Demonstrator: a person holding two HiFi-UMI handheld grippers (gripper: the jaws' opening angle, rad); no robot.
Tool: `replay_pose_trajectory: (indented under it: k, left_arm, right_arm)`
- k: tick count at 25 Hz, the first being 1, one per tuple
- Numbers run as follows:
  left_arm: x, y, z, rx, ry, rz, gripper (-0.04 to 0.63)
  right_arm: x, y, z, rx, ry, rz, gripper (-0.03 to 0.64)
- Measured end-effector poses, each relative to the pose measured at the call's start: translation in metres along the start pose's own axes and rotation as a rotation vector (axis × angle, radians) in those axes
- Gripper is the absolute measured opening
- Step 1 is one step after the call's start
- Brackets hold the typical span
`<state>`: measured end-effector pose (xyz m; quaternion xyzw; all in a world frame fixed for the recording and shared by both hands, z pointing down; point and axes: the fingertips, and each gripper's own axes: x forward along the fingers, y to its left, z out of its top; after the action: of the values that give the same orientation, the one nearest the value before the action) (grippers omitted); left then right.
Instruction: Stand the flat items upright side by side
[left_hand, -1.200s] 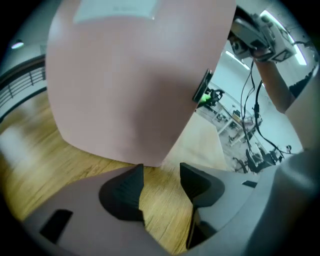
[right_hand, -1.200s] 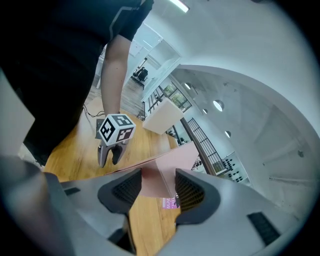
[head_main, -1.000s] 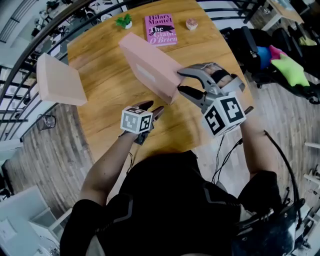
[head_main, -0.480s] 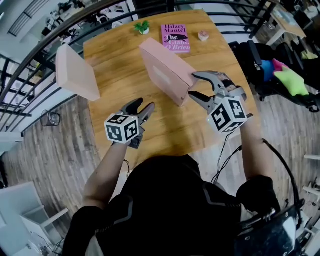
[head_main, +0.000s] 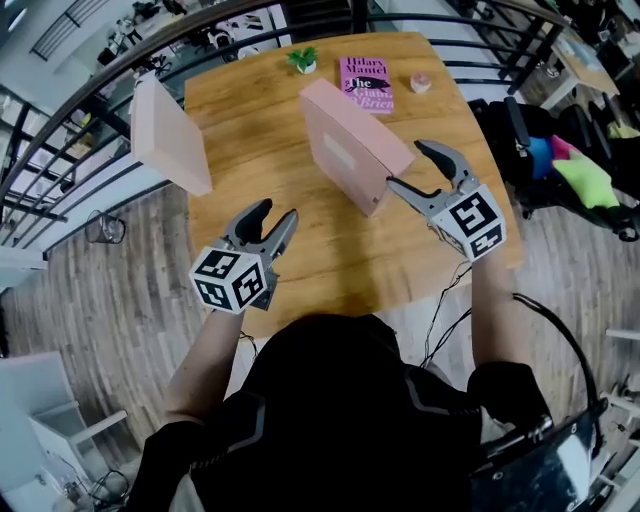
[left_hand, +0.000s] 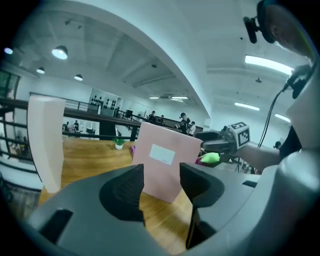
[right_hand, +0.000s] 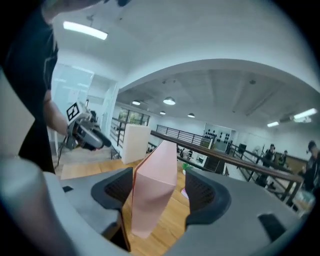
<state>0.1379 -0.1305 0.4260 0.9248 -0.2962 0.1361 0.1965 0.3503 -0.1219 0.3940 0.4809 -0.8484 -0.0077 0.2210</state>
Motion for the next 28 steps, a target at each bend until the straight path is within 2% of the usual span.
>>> replay_pose_trajectory:
  k: [2,4,11,14,19,22,28]
  left_arm:
    - [-0.007,0.0,0.004,0.049,-0.007,0.02,0.242]
    - [-0.013,0.002,0.007,0.049,-0.026,0.045,0.242]
    - [-0.027,0.008,0.029,0.029,-0.107,0.129,0.241]
    - [-0.032,0.015,0.042,0.067,-0.139,0.191,0.227]
    - [-0.044,0.03,0.053,0.07,-0.167,0.295,0.215]
    - [-0.053,0.039,0.057,0.081,-0.171,0.359,0.204]
    - [-0.076,0.053,0.056,0.07,-0.18,0.395,0.196]
  right_arm:
    - [-0.003,-0.001,0.003,0.135,-0.07,0.011,0.35]
    - [-0.002,0.0,-0.002,0.222,-0.089,0.024,0.378]
    - [0.013,0.011,-0.037,0.344,-0.029,0.04,0.39]
    - [0.023,0.011,-0.049,0.388,0.003,0.054,0.39]
    - [0.033,0.014,-0.052,0.389,0.006,0.097,0.388]
    - [0.038,0.014,-0.05,0.381,0.009,0.109,0.33]
    - [0.051,0.019,-0.046,0.372,0.023,0.111,0.316]
